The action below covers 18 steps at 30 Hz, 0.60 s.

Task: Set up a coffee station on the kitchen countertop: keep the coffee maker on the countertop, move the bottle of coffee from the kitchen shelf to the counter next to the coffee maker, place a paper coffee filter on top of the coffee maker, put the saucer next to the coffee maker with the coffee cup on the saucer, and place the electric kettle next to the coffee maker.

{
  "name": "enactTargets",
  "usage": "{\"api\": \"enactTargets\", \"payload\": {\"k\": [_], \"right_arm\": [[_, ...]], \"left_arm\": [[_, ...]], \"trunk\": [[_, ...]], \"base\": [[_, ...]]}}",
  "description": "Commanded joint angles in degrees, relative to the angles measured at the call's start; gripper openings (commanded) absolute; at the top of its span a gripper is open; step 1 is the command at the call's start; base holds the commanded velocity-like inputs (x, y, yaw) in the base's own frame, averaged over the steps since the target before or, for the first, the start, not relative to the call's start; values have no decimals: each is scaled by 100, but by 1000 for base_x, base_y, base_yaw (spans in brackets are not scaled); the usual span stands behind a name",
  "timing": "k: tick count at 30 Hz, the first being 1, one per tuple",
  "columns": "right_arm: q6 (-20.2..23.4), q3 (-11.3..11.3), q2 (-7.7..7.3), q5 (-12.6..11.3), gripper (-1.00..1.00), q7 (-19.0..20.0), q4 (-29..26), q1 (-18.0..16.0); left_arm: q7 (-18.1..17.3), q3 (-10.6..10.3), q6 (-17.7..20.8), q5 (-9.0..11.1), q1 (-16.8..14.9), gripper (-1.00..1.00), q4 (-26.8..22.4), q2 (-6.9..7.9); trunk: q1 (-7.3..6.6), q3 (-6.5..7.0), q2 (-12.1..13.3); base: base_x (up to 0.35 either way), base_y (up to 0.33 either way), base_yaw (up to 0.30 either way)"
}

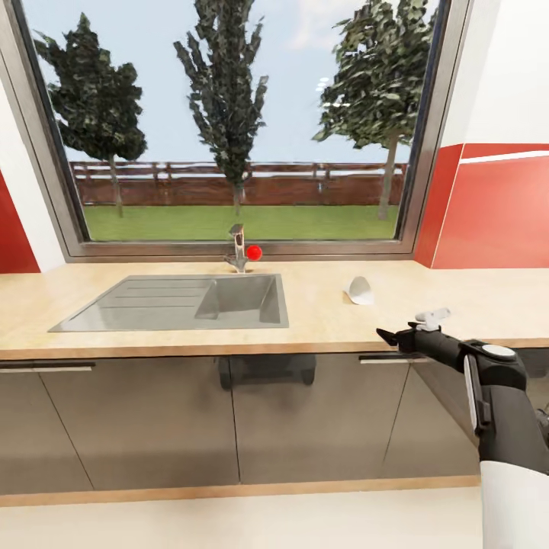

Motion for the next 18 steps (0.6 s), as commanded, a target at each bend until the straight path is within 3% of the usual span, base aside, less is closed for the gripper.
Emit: {"api": "enactTargets", "payload": {"k": [1,12,14,18], "right_arm": [[12,-6,11,59,100,45,-6,-50],[100,-1,45,62,100,28,-9,-418],[214,6,198,67,100,31,-12,-455],[231,13,303,77,100,-35,-5,-461]], "left_arm": [[-6,-44,-28,50,-5,100,20,-6],[-2,-44,-28,50,-5,100,22,-6],[-2,-44,-28,50,-5,100,29,-6],[-2,-44,-28,50,-5,100,35,-6]], "trunk": [[0,-6,-3],[0,-6,-3],[0,-6,-3],[0,-6,-3]], "base": [[85,0,0],[132,0,0],[232,0,0],[279,0,0]]}}
